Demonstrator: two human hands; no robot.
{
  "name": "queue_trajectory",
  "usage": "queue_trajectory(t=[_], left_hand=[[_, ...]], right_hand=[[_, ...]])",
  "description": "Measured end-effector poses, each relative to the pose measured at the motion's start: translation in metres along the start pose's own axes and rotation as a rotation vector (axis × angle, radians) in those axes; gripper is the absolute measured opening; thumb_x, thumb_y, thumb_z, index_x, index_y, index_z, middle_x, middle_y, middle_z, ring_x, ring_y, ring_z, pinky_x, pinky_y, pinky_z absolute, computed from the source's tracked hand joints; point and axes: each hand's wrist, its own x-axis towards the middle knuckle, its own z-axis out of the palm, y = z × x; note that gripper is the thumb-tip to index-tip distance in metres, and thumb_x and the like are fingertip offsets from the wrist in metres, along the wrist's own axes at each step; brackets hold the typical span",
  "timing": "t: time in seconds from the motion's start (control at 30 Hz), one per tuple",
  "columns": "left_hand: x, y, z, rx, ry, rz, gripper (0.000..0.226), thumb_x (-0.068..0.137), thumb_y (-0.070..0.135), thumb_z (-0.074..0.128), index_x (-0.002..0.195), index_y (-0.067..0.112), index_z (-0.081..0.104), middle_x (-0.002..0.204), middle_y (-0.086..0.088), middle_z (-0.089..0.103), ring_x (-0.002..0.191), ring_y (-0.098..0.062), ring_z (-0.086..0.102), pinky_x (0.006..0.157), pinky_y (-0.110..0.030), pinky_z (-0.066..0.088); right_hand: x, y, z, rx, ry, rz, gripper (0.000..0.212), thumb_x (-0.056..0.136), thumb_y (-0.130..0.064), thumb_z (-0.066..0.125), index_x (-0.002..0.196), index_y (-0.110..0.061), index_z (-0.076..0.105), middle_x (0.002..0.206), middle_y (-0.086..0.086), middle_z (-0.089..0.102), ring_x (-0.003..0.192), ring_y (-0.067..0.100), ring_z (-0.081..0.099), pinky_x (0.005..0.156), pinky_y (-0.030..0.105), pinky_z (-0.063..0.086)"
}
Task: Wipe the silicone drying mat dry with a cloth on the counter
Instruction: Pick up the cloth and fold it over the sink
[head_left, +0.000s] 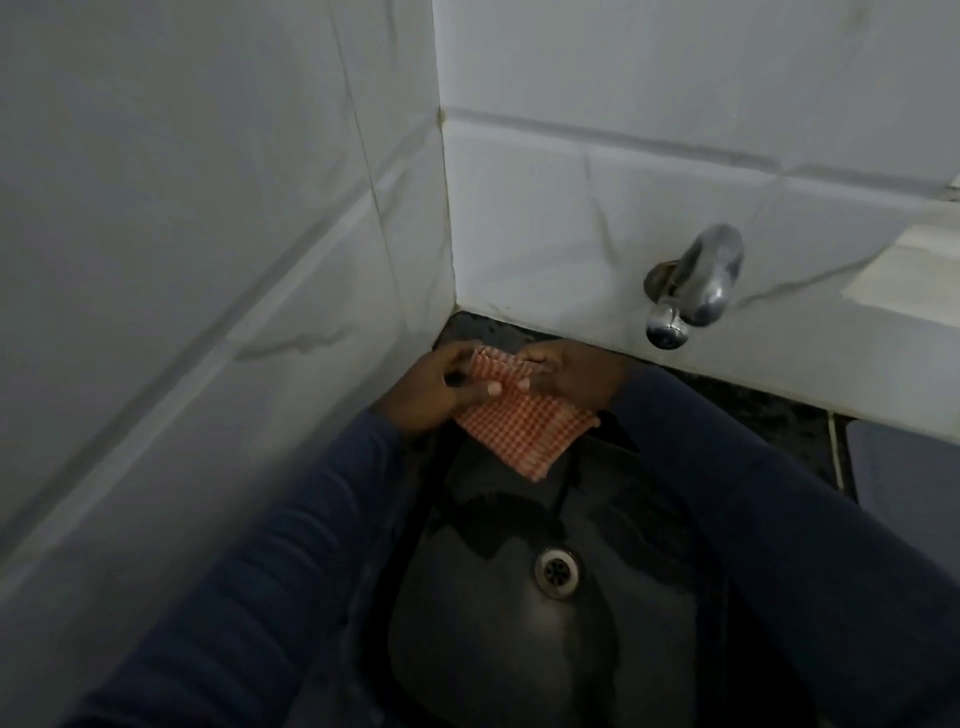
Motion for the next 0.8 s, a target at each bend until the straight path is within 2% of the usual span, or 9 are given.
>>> queue_trajectory(t=[0.07,0.13,0.23,0.37,0.43,0.5,0.6,0.7,0.8], left_hand=[[0.024,-0.005,-0.006,-0.107,0.047,0.0,0.036,0.087,0.035,0.067,0.097,0.001,0.066,0.094,-0.014,0.07,0.084,-0.013,0.063,0.081,-0.039,0.054],[0.045,-0.016,-0.003,-0.162,0.251,-0.025,0.03,0.096,0.028,0.056,0.074,0.009,0.061,0.071,-0.002,0.063,0.061,0.002,0.057,0.06,-0.02,0.048],[0.066,-0.035,0.003,-0.028,0.42,-0.054,0.031,0.1,0.026,0.048,0.073,0.013,0.055,0.07,0.002,0.058,0.061,-0.001,0.054,0.056,-0.022,0.039],[0.09,-0.049,-0.002,0.273,0.522,-0.059,0.026,0.099,0.025,0.048,0.086,0.004,0.056,0.084,-0.013,0.063,0.077,-0.026,0.059,0.06,-0.029,0.03],[0.103,-0.042,-0.005,0.335,0.574,-0.044,0.019,0.096,0.021,0.048,0.096,0.004,0.057,0.095,-0.018,0.064,0.087,-0.031,0.06,0.067,-0.032,0.036],[0.111,-0.036,0.002,0.418,0.559,-0.005,0.037,0.093,0.023,0.042,0.121,0.001,0.054,0.115,-0.022,0.061,0.105,-0.036,0.058,0.086,-0.038,0.043],[0.114,-0.045,0.026,0.64,0.495,0.097,0.064,0.088,0.029,0.028,0.139,-0.007,0.04,0.139,-0.03,0.045,0.131,-0.044,0.041,0.11,-0.051,0.03],[0.115,-0.077,0.038,0.737,0.346,0.114,0.06,0.087,0.022,0.027,0.138,-0.007,0.042,0.142,-0.029,0.042,0.134,-0.044,0.037,0.113,-0.056,0.027],[0.12,-0.097,0.037,0.754,0.185,0.016,0.06,0.092,0.03,0.03,0.135,-0.008,0.044,0.14,-0.032,0.042,0.129,-0.045,0.041,0.11,-0.054,0.031]], right_hand=[[0.009,0.002,-0.006,0.303,0.158,0.009,0.018,0.093,-0.012,0.063,0.111,-0.015,0.063,0.105,0.003,0.066,0.094,0.018,0.063,0.084,0.035,0.052],[0.016,0.019,-0.003,0.698,0.299,0.14,0.026,0.095,-0.022,0.06,0.119,-0.013,0.061,0.111,0.007,0.067,0.095,0.021,0.064,0.083,0.039,0.054],[0.032,0.046,0.025,0.919,0.309,0.345,0.023,0.095,-0.017,0.058,0.117,-0.013,0.061,0.11,0.011,0.068,0.09,0.026,0.066,0.083,0.046,0.056],[0.076,0.053,0.035,0.803,0.611,0.312,0.022,0.091,-0.003,0.06,0.112,-0.009,0.059,0.115,0.017,0.066,0.101,0.033,0.065,0.084,0.051,0.056],[0.094,0.052,0.029,0.732,0.707,0.223,0.027,0.089,-0.005,0.065,0.114,-0.013,0.056,0.114,0.011,0.065,0.104,0.029,0.064,0.088,0.049,0.055],[0.102,0.055,0.029,0.659,0.723,0.18,0.04,0.089,-0.01,0.068,0.122,-0.02,0.048,0.116,0.002,0.061,0.105,0.018,0.062,0.091,0.042,0.054],[0.104,0.072,0.047,0.347,0.764,0.143,0.06,0.087,-0.005,0.066,0.14,-0.014,0.04,0.135,0.006,0.05,0.123,0.02,0.05,0.11,0.038,0.038],[0.105,0.08,0.067,0.117,0.781,0.012,0.064,0.084,0.014,0.051,0.144,-0.005,0.038,0.146,0.014,0.033,0.129,0.009,0.034,0.108,0.004,0.018],[0.107,0.077,0.073,0.177,0.844,0.04,0.066,0.085,0.018,0.047,0.146,-0.005,0.037,0.15,0.016,0.024,0.126,0.007,0.033,0.095,-0.009,0.016]])
